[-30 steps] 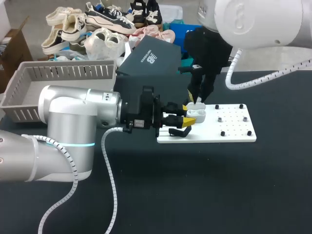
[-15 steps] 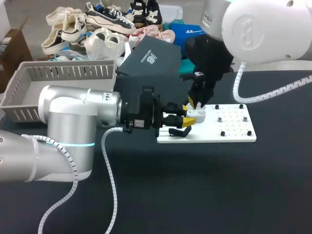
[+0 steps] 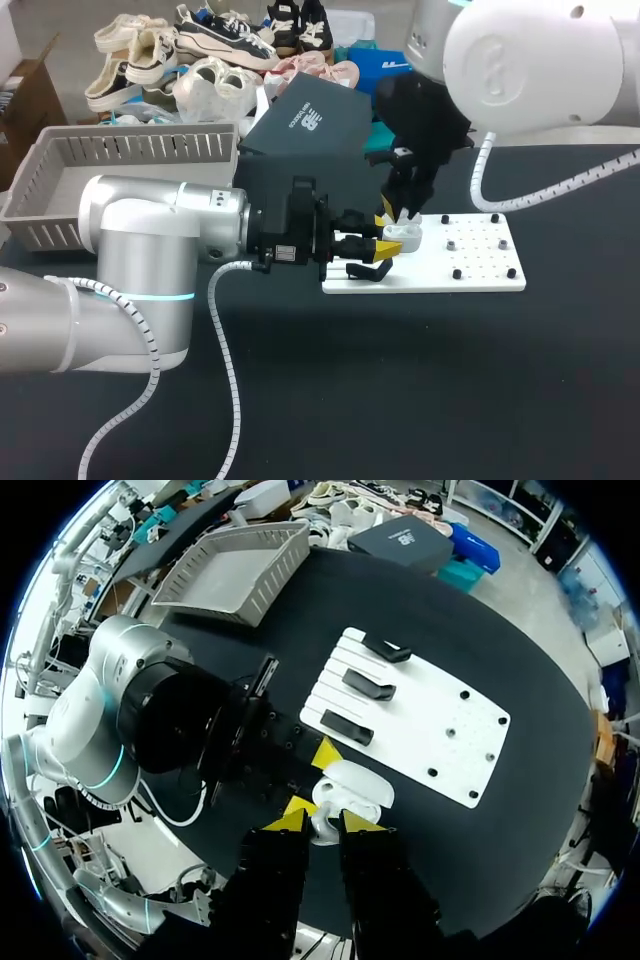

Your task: Pick up each earbud case from the left stands, insert the matching earbuds, close the lid, and place the case in the box.

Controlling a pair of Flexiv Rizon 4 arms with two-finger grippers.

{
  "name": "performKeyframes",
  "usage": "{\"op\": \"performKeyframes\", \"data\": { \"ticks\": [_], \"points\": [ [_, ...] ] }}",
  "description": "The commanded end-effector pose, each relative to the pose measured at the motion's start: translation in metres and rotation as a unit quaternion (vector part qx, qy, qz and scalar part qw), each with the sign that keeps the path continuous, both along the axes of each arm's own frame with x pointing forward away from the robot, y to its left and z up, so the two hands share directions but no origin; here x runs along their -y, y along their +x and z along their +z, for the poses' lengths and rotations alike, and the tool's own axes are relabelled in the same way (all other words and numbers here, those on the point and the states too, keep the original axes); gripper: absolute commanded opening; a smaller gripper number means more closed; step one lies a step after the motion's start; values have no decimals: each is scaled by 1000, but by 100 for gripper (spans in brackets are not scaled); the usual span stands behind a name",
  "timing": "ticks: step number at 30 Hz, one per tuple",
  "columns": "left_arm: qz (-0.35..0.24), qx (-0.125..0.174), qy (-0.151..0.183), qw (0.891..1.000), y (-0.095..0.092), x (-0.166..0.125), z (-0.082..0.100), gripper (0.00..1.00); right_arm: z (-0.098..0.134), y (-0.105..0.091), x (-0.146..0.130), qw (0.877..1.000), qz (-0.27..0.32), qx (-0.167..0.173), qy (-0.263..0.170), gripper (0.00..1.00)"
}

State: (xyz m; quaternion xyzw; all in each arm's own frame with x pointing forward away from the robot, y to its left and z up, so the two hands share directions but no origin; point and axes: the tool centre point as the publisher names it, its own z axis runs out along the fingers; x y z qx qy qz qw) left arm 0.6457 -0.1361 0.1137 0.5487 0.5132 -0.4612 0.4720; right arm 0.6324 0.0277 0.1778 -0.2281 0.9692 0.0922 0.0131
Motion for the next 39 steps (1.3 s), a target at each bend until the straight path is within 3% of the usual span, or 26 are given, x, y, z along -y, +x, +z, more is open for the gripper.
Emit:
{"op": "performKeyframes", "data": {
  "ticks": [1, 39],
  "points": [
    [-1, 0, 0, 1000, 1, 0, 0, 0, -3, -2, -6, 1000, -9, 10, -8, 0],
    [-1, 0, 0, 1000, 1, 0, 0, 0, -16, 3, -5, 999, -42, 11, 1, 0]
  ]
}}
